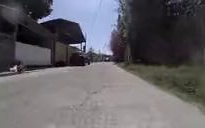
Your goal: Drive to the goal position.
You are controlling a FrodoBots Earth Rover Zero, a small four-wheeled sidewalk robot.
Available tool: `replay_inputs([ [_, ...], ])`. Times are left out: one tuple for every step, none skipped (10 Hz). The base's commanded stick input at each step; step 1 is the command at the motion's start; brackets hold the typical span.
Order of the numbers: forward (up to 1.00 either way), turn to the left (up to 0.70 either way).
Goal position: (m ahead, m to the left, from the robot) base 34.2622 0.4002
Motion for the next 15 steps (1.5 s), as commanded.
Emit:
replay_inputs([
  [1.0, 0.01],
  [1.0, 0.01],
  [1.0, 0.01],
  [1.0, 0.01],
  [1.0, 0.01],
  [1.0, 0.01],
  [1.0, 0.01],
  [1.0, -0.09],
  [1.0, -0.39],
  [1.0, -0.16],
  [1.0, 0.01],
  [1.0, 0.01],
  [1.0, 0.01],
  [1.0, 0.01],
  [1.0, 0.01],
])
